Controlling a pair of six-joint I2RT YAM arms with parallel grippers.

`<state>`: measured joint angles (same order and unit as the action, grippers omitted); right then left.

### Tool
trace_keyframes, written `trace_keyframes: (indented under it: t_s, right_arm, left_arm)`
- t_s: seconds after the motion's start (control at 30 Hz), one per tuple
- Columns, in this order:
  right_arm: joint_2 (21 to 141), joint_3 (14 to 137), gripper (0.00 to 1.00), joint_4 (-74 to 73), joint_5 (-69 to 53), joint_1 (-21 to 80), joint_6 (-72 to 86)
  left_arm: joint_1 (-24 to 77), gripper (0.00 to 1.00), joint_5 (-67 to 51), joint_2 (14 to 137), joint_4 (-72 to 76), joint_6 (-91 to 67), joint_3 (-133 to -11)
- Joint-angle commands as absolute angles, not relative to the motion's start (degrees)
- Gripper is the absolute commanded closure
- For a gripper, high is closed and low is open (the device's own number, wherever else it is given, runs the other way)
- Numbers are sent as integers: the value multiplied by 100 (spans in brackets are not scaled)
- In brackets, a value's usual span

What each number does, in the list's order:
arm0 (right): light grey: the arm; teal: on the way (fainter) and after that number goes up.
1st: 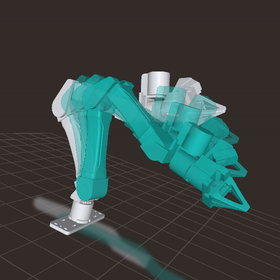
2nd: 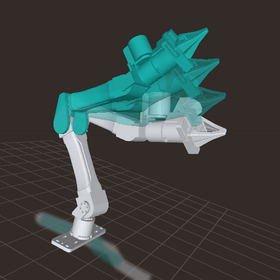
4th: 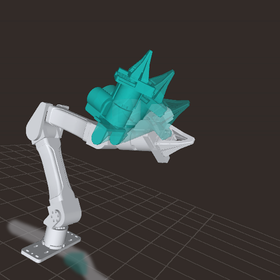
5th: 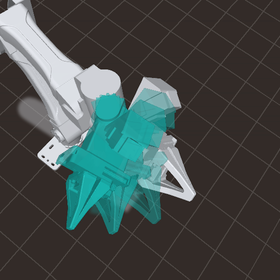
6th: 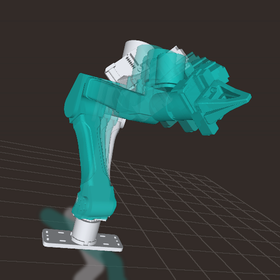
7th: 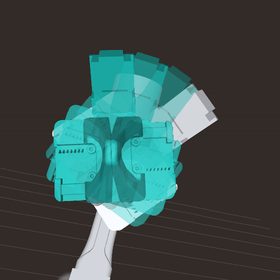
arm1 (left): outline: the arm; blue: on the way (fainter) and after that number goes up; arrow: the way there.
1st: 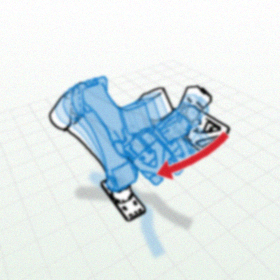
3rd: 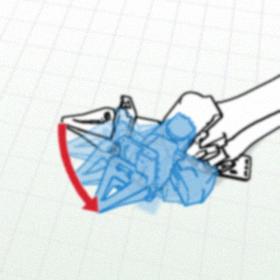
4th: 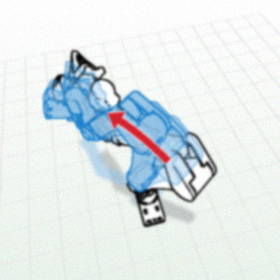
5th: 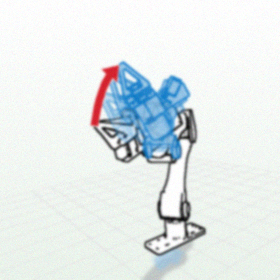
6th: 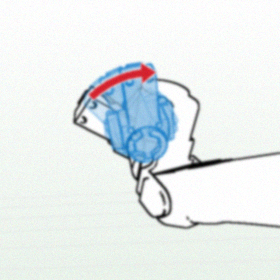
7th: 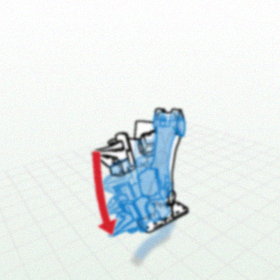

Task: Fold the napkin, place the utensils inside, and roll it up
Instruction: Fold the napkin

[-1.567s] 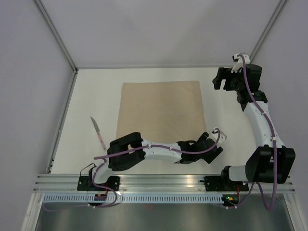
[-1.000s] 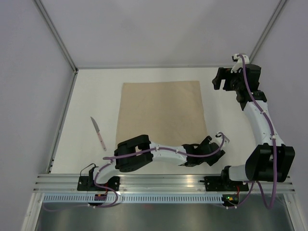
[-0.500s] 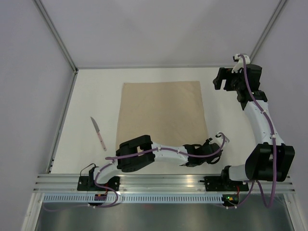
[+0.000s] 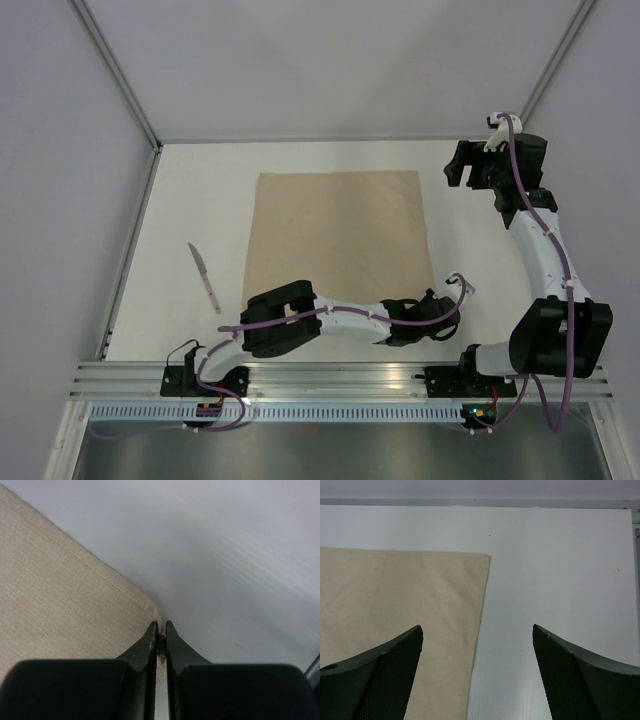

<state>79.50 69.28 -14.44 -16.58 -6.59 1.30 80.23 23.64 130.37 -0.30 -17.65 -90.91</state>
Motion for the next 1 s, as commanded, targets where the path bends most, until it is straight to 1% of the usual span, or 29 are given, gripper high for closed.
trace_keyframes:
  t_s: [0.0, 0.17, 0.37, 0.53, 0.83, 0.97]
  right_arm:
    - [7884, 7137, 5, -1450, -1688, -721, 211]
    - [7840, 7146, 5, -1459, -1714, -765, 211]
    - [7805, 7172, 5, -1450, -1714, -782, 202]
    - [7796, 7198, 5, -1450, -1679, -809, 211]
    - [7778, 7207, 5, -1450, -1670, -826, 193]
    - [7813, 7198, 5, -1441, -1670, -835, 167]
  left_arm:
    - [8068, 93, 1900, 12859, -395, -2354, -9193]
    - [8130, 98, 1582, 12771, -474, -2812, -9237]
    - [8139, 98, 1362, 12490, -483, -2997, -9176]
    - [7972, 98, 1301, 11936, -483, -3163, -9018]
    - [7006, 98, 669, 11233, -571, -3094, -8789]
    - [6330, 98, 484, 10908, -633, -3068, -8631]
